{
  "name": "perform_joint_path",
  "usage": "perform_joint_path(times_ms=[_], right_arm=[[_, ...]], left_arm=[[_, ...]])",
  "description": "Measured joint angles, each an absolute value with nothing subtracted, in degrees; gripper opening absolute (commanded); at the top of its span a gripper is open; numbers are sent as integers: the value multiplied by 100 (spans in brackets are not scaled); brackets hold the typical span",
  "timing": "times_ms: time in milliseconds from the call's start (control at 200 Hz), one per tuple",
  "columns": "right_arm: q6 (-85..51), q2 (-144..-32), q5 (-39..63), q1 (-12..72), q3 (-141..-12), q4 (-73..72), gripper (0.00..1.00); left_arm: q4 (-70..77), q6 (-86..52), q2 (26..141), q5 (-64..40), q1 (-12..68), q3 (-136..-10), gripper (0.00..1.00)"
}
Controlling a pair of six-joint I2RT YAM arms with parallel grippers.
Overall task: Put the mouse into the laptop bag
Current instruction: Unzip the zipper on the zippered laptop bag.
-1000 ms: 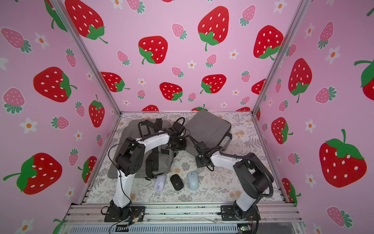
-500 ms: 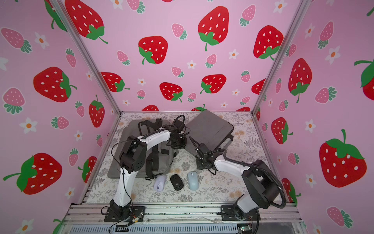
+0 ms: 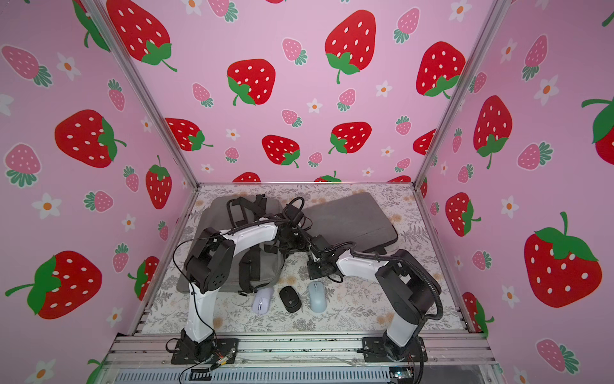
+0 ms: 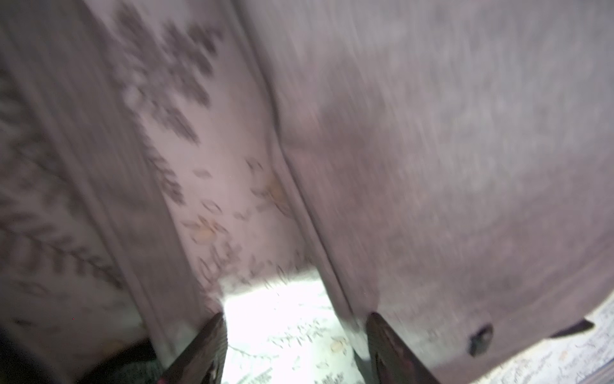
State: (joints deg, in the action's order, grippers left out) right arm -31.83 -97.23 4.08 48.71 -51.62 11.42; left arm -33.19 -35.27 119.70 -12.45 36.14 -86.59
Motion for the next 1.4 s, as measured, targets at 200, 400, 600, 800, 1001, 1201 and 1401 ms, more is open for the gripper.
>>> perform_joint_path(times_ms=[200,400,600,800,1001,1201,1401], right_arm=[[-3208,-9684,600,4707,-5076,1085,0],[-3249,-9314,676,4475,-4617,919,0],[-3271,-8814,871,3817,-4075,915,0],[-3055,-8416,1179,2902,-3883,1170,0],[-2829,-8235,1114,2408,-3874,1389,0],[-2766,-8158,913,2832,-4007,1505,0],[-3140,-8466,580,3900,-4296,1317,0]], left_arm=[[-3247,-3717,12186,-1372,3824,-8851,22],[-3199,-3750,12422,-1553,3905,-9185,0],[-3020,-3758,12396,-1787,3846,-9076,0],[-2609,-3747,12337,-2233,3800,-8925,0],[-2563,-3704,12331,-2263,3750,-8895,0],[-2856,-3522,12333,-2128,3732,-9105,0],[-3581,-3277,12499,-1546,3538,-9590,48]])
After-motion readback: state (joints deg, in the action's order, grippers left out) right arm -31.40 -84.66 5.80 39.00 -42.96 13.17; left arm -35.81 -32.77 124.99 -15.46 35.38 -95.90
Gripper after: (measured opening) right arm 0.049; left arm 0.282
